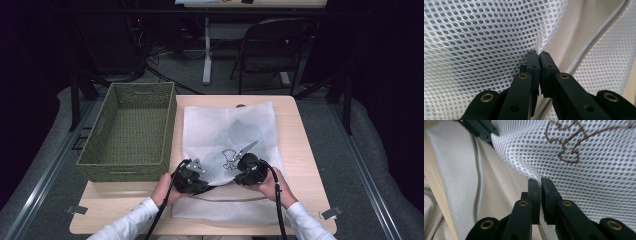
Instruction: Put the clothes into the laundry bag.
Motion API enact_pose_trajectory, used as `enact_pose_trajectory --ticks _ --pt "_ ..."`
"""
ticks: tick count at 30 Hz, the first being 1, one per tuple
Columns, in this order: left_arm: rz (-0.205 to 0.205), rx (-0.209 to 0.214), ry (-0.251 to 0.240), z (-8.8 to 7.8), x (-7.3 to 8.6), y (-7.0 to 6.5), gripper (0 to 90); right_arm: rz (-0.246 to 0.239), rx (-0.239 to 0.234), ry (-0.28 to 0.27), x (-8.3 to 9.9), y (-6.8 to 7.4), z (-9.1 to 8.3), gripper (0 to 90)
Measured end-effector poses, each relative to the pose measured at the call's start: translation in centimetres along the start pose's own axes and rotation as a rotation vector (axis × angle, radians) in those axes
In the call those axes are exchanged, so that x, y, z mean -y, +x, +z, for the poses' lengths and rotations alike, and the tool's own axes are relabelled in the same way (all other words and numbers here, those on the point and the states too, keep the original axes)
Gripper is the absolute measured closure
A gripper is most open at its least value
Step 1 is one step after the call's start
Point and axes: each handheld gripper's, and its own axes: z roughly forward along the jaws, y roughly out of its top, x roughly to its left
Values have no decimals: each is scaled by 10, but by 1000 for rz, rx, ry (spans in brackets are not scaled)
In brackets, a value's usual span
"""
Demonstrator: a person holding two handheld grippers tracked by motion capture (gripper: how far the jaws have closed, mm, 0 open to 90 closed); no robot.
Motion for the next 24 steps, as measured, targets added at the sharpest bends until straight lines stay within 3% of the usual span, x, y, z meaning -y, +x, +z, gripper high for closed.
enact_pose_trajectory --ticks 5,7,10,11,12,13,18,19,20,22,24 --pt "-1 -37 12 11 1 2 857 -13 21 55 4 -2 18 868" --pt "18 -73 9 12 -1 1 840 -9 35 49 4 -3 21 871" --pt "20 -105 1 10 -2 1 715 -2 47 6 3 -6 18 875" --pt "14 -119 -12 9 -2 1 715 -2 47 6 3 -6 18 875" --pt "14 -119 -12 9 -2 1 676 -2 47 6 3 -6 18 875" --pt "14 -119 -12 9 -2 1 676 8 54 -17 2 -6 14 875" --pt "14 -119 -12 9 -2 1 676 8 54 -17 2 -6 14 879" --pt "18 -204 -180 -19 0 -30 676 8 54 -17 2 -6 14 879" --pt "23 -214 -203 -20 -1 -35 491 27 108 -215 -15 -2 -19 880" --pt "53 -208 -206 -20 -2 -42 484 36 116 -245 -20 -1 -24 879" --pt "56 -222 -180 -14 -3 -44 474 38 117 -269 -23 0 -28 880"
